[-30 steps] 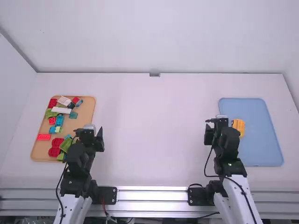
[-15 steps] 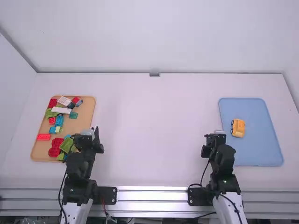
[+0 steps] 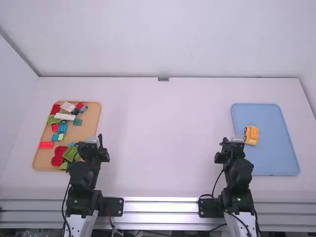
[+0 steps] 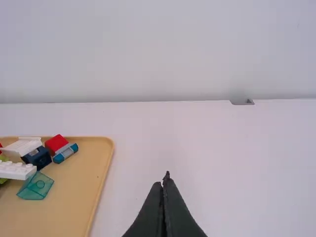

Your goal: Assemble lego blocks to make yellow taxi

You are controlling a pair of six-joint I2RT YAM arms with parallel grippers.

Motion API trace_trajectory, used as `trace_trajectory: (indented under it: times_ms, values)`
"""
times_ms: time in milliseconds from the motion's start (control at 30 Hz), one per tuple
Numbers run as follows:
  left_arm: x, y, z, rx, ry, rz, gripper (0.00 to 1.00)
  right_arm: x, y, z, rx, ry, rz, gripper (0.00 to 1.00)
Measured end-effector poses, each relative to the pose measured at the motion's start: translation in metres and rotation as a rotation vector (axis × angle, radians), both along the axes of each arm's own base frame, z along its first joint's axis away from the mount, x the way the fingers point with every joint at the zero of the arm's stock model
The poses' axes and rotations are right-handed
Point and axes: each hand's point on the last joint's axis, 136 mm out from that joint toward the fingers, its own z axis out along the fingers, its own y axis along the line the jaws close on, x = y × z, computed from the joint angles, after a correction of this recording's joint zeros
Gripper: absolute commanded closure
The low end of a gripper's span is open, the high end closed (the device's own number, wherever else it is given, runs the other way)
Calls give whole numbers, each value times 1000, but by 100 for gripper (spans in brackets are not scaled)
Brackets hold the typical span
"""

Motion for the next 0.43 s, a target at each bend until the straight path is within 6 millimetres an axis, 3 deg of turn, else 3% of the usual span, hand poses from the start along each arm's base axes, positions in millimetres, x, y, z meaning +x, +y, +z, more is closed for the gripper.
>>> trace_trajectory:
  times_ms: [433]
  values:
    - [0,0,0,0,0,0,100,-3,0,30,2,-133,1,100]
